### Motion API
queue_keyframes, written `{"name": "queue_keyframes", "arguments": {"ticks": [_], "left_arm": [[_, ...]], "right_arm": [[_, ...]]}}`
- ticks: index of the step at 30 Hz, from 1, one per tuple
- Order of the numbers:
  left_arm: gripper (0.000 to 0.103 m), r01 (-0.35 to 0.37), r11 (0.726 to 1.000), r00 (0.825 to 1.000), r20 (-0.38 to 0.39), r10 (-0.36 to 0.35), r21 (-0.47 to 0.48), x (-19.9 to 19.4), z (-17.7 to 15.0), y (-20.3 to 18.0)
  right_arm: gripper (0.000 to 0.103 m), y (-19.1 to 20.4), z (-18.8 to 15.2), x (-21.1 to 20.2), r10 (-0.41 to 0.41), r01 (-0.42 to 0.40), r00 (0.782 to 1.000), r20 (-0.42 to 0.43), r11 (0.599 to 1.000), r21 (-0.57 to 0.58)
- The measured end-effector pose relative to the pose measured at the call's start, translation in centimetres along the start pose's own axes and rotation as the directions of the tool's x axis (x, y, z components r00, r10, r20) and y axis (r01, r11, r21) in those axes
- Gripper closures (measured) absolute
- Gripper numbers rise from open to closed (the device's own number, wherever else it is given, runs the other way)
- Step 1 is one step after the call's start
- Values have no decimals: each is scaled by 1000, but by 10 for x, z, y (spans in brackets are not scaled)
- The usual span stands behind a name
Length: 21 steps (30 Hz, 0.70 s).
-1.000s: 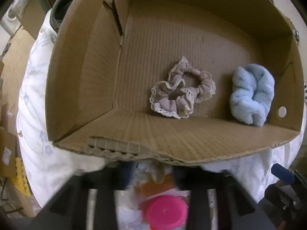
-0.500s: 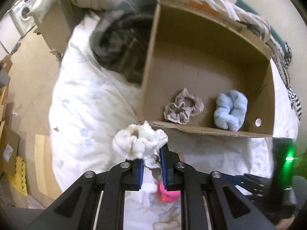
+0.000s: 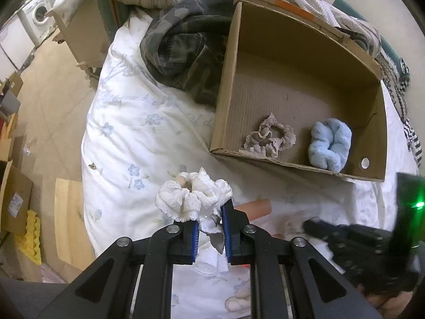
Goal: Organize soft objects
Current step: 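Grasp the white lace scrunchie with the left tool while the right tool grasps the plastic bag, then carry the white scrunchie and plastic bag into the box with both tools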
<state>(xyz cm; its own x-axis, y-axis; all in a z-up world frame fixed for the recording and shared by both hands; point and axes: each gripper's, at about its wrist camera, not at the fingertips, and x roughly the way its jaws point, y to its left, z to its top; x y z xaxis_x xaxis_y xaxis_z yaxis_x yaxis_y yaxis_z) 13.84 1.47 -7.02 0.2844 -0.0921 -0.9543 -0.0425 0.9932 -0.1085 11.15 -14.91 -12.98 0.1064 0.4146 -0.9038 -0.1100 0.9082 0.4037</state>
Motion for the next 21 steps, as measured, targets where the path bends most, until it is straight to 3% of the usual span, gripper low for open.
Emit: {"name": "queue_keyframes", "arguments": {"ticks": [4, 9, 21], "left_arm": [[89, -12, 1000, 1000, -5, 12, 13, 4, -1, -3], [89, -47, 998, 999, 6, 47, 32, 10, -3, -9], [89, -94, 993, 994, 67, 89, 69, -3, -11, -19]], "right_arm": [[96, -1, 2, -23, 17, -18, 997, 73, 1000, 14], [96, -7, 1, -55, -40, 35, 979, 201, 999, 28], [96, 3, 2, -68, 42, -35, 974, 221, 999, -37]]}}
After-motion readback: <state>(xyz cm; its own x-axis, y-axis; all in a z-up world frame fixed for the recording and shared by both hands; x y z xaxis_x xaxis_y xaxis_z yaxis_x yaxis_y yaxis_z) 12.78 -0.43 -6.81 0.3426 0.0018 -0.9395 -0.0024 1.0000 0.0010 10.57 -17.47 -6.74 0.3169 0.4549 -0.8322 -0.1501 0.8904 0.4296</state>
